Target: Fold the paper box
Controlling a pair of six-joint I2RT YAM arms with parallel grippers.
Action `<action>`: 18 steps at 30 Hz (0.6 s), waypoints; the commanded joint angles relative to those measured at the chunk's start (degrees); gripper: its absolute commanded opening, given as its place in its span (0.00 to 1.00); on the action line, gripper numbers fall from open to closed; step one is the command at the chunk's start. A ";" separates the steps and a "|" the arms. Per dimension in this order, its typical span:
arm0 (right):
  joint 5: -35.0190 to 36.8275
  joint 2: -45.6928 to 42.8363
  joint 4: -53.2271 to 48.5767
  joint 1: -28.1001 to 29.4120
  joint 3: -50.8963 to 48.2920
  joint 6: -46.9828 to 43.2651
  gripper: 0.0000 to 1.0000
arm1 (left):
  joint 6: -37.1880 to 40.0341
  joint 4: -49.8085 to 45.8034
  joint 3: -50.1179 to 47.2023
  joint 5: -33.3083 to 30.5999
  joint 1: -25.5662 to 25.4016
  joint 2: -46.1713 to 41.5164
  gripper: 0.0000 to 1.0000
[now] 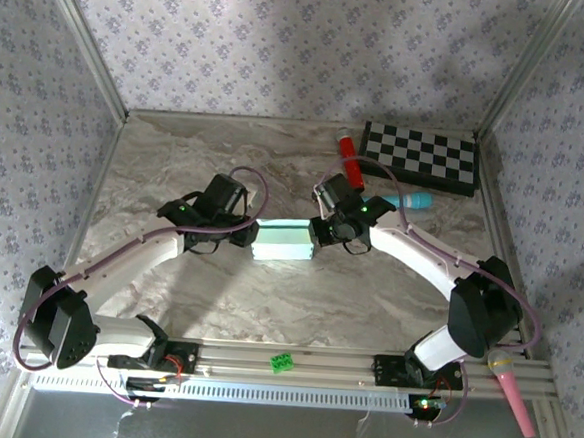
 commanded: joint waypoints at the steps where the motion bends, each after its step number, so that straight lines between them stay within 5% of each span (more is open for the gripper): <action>1: 0.36 -0.90 -1.28 -0.41 0.84 -0.93 0.27 | -0.66 0.22 0.42 -0.58 0.46 0.72 0.32; 18: -0.66 -0.12 0.34 -0.57 2.69 -2.31 0.23 | -1.30 2.63 -0.15 1.18 1.19 2.01 0.27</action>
